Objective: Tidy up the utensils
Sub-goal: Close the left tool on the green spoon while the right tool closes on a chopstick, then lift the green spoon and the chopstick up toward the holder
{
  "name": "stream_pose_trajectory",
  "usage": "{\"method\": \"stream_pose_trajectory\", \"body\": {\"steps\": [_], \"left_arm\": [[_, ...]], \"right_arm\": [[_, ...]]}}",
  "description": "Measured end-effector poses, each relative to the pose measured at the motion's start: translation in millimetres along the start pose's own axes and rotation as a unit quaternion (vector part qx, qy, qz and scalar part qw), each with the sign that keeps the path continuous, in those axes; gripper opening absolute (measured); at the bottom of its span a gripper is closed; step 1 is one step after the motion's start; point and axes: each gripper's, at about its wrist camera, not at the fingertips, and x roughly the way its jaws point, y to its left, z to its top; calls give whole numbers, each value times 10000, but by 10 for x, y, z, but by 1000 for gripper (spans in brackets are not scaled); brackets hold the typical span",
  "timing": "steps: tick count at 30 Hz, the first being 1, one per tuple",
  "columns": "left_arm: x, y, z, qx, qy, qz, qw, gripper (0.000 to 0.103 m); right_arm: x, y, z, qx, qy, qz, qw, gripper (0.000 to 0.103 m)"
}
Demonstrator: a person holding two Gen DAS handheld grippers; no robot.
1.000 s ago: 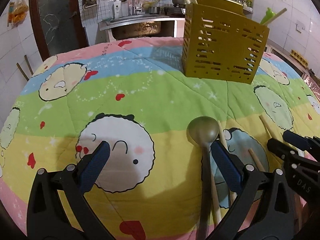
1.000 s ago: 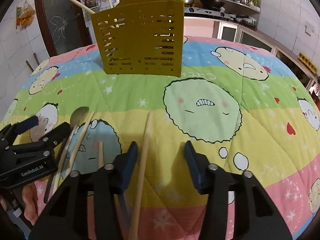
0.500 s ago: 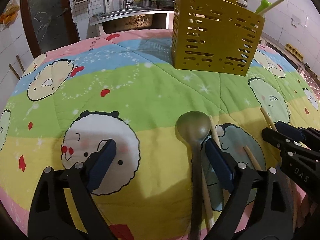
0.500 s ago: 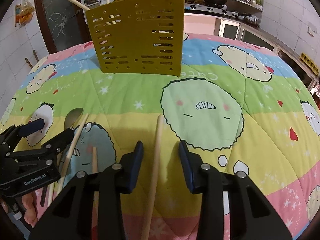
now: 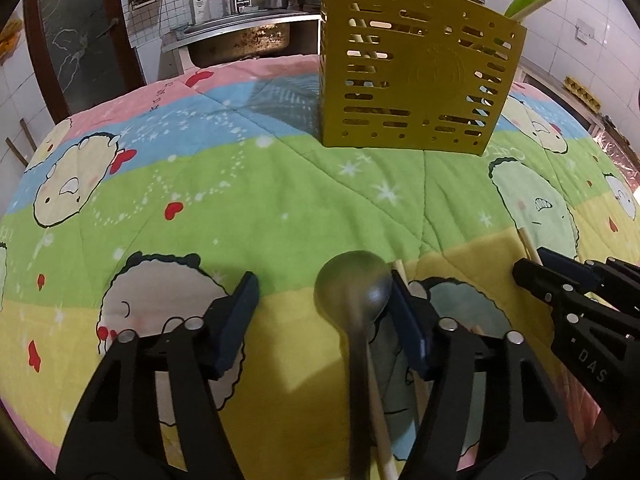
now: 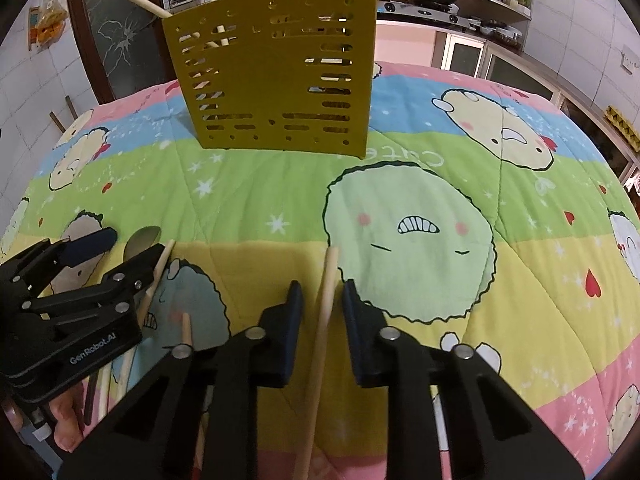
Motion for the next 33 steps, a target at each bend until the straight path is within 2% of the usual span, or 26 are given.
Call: {"method": "stream_pose_trajectory", "body": {"steps": [2, 4, 8, 20, 33], "left_arm": [[-11, -30, -1, 69, -12, -33, 10000, 51], [-17, -49, -4, 119, -19, -44, 9999, 46], [-44, -71, -19, 193, -36, -115, 9997, 33], [-250, -29, -54, 98, -326, -62, 9994, 33], [-850, 82, -59, -66, -1140, 156, 9933, 33]], "right_arm": [[-7, 10, -3, 2, -12, 8, 10000, 13], [-21, 10, -11, 39, -45, 17, 10000, 8], [-66, -25, -35, 140, -88, 84, 9998, 8], [-249, -150, -84, 329, -297, 199, 9988, 6], [-750, -274, -55, 531, -1060, 334, 9924, 6]]}}
